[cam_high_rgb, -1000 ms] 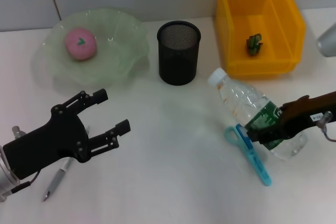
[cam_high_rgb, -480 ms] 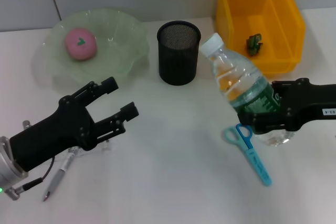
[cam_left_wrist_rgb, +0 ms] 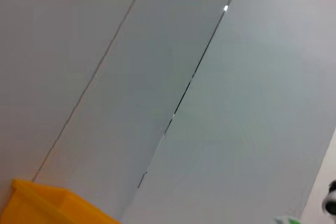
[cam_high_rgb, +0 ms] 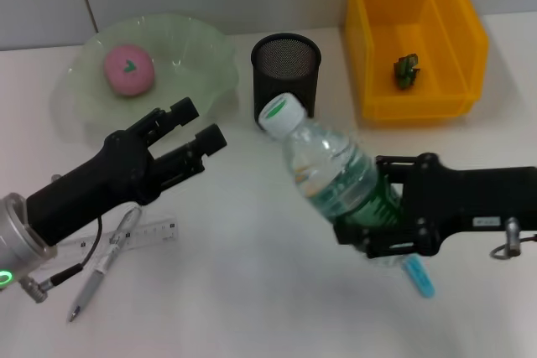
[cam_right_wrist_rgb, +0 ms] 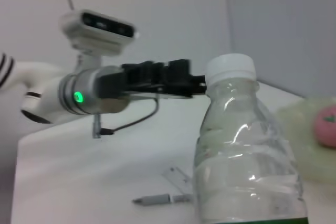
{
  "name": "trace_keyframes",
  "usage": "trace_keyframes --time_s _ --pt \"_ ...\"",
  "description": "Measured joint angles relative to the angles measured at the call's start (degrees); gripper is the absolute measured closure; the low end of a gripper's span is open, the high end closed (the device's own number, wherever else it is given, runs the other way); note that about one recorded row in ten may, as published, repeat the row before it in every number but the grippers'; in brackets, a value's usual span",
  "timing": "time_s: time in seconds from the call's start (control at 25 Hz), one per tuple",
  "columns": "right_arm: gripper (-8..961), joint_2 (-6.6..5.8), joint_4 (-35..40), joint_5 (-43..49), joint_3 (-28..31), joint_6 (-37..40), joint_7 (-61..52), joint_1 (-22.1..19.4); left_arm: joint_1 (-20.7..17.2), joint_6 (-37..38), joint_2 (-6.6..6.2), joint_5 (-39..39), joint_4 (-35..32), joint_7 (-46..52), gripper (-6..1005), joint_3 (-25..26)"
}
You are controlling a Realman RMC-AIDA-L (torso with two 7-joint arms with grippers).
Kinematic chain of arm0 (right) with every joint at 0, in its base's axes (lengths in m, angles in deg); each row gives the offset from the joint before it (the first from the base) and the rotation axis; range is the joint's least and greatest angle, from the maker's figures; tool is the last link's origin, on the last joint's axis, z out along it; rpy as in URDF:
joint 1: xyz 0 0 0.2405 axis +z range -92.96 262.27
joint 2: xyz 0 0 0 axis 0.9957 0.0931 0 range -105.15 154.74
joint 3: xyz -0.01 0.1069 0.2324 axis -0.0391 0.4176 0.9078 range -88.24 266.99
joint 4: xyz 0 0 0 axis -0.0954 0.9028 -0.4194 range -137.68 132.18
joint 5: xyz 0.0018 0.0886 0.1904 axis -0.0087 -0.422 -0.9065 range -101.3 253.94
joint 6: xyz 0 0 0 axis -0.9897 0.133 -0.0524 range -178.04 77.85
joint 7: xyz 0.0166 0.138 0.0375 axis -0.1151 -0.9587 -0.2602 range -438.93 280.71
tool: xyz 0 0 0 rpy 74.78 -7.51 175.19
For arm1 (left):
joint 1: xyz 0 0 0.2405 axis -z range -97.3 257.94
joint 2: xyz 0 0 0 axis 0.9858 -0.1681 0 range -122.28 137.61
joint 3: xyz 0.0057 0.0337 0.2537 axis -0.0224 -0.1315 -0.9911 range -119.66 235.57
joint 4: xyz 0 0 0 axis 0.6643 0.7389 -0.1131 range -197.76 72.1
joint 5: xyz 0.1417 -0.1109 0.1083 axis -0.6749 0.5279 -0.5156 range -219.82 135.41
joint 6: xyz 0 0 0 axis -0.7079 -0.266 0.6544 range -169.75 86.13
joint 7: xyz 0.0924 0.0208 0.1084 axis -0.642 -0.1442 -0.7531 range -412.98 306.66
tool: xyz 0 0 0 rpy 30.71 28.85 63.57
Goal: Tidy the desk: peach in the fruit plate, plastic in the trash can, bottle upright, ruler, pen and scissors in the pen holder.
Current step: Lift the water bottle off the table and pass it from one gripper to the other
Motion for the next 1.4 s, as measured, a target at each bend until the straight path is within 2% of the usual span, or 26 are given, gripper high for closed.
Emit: trace_keyframes --time_s 0.04,0.4,0.84,1.4 --pt "172 0.05 -1.54 -1.54 -0.74 -0.48 2.26 0.23 0.68 0.00 0.00 0.38 0.09 2.79 143 -0.18" --pt "173 0.02 -8.95 -5.46 -0.54 -1.30 6.61 4.03 1.08 0.52 -0.01 0.43 0.26 4.67 154 -0.62" --pt "172 0.02 -19.80 -9.15 -1.15 -2.63 10.22 10.54 1.18 3.34 0.18 0.55 0.63 2.90 166 -0.33" --pt "173 0.08 -26.96 -11.43 -2.70 -2.65 13.83 13.45 1.52 3.76 0.44 2.14 1.57 1.07 182 -0.39"
